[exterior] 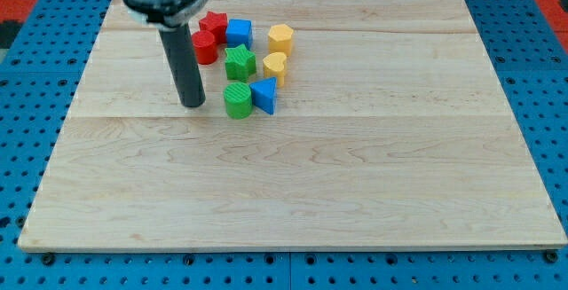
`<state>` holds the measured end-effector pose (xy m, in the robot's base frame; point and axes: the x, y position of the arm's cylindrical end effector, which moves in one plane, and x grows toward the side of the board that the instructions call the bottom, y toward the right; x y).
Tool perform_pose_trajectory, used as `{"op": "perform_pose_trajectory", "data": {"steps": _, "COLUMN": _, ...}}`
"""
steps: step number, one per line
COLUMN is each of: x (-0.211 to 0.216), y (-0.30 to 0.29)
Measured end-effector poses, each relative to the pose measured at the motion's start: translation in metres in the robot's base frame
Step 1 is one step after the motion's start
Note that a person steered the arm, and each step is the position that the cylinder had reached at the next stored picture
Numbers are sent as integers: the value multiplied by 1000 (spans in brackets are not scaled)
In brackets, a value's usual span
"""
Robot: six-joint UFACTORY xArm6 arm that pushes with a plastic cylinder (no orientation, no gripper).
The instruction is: Push green circle into the green star
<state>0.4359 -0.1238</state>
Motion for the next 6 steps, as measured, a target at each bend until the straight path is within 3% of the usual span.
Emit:
{"op": "perform_pose_trajectory", "data": {"steps": 2, "x": 37, "y": 51}}
{"op": "perform_pose_trajectory", "data": {"steps": 4, "x": 2, "y": 52}}
{"op": "perform_pose_trajectory", "data": {"steps": 5, "x": 5, "y": 68}}
{"op": "perform_pose_trajectory", "data": {"steps": 6, "x": 7, "y": 139}}
